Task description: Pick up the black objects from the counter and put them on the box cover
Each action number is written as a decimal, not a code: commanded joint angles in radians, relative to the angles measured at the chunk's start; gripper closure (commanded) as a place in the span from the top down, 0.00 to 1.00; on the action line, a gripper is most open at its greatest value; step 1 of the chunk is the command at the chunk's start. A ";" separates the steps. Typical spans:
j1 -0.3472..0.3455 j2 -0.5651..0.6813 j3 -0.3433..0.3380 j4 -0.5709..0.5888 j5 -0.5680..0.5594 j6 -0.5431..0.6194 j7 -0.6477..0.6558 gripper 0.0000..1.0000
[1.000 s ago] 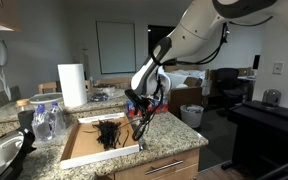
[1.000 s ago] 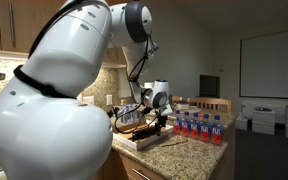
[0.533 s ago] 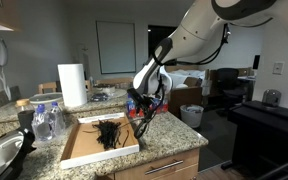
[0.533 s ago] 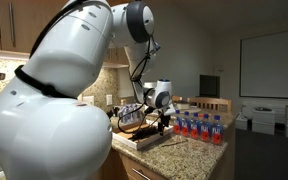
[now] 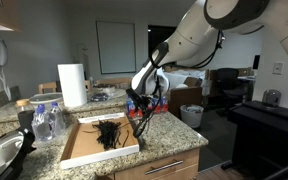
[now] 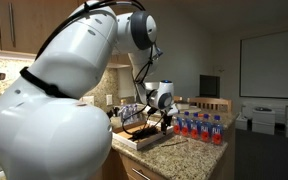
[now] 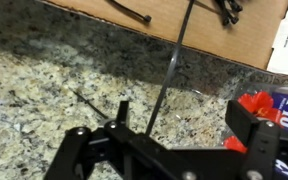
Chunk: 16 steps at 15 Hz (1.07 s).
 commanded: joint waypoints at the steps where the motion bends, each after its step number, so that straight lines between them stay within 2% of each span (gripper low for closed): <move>1: -0.014 0.034 0.016 0.056 -0.001 -0.020 -0.062 0.69; 4: -0.027 0.057 0.041 0.082 0.019 -0.026 -0.105 0.47; 8: -0.036 0.078 0.061 0.099 0.032 -0.031 -0.140 0.22; 11: -0.034 0.077 0.060 0.094 0.033 -0.035 -0.150 0.02; 16: -0.005 0.028 0.020 0.046 0.007 -0.010 -0.123 0.01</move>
